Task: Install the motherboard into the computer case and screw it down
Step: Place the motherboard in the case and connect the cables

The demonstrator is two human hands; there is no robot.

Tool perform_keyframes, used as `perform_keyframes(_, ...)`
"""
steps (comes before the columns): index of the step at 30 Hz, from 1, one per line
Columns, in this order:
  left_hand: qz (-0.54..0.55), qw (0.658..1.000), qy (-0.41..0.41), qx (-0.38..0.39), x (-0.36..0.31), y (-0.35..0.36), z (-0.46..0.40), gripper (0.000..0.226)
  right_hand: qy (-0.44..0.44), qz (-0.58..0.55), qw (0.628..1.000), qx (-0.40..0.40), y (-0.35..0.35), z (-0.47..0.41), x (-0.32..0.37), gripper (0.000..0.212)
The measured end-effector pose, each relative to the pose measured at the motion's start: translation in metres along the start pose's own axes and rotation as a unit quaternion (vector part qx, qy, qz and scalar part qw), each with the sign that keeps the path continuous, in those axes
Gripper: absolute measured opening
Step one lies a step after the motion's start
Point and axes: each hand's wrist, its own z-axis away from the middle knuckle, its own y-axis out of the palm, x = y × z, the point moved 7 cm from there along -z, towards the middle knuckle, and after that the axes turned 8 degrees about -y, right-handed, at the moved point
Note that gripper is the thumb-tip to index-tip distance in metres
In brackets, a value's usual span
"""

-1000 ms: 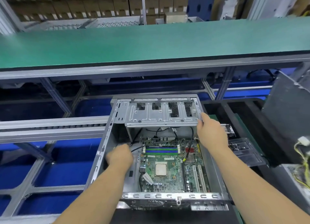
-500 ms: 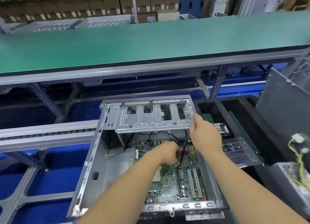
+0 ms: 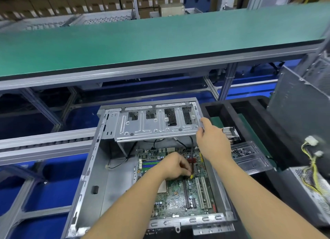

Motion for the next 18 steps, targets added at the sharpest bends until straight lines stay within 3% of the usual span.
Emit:
perform_keyframes(4, 0.070, 0.998, 0.008, 0.005, -0.009, -0.003, 0.001, 0.014, 0.003, -0.003, 1.000, -0.002, -0.001, 0.000, 0.000, 0.040)
perform_keyframes(8, 0.110, 0.991, -0.009, 0.070, -0.013, 0.013, 0.002, 0.017, 0.003, -0.010, 1.000, 0.001, -0.002, 0.001, 0.001, 0.040)
perform_keyframes(10, 0.091, 0.995, -0.002, 0.047, -0.017, 0.014, 0.002, 0.013, 0.004, -0.012, 1.000, 0.002, -0.002, 0.001, 0.001, 0.040)
perform_keyframes(13, -0.119, 0.986, 0.097, -0.067, -0.037, 0.005, 0.006, 0.010, 0.006, -0.011, 1.000, 0.003, -0.002, 0.001, 0.001, 0.039)
perform_keyframes(15, -0.322, 0.919, 0.199, -0.107, -0.052, 0.010, 0.013, 0.018, 0.006, -0.011, 1.000, 0.001, -0.002, 0.001, 0.001, 0.038)
perform_keyframes(18, -0.458, 0.836, 0.280, -0.116, -0.063, 0.018, 0.018, 0.036, 0.006, -0.010, 1.000, -0.001, -0.003, 0.002, 0.002, 0.038)
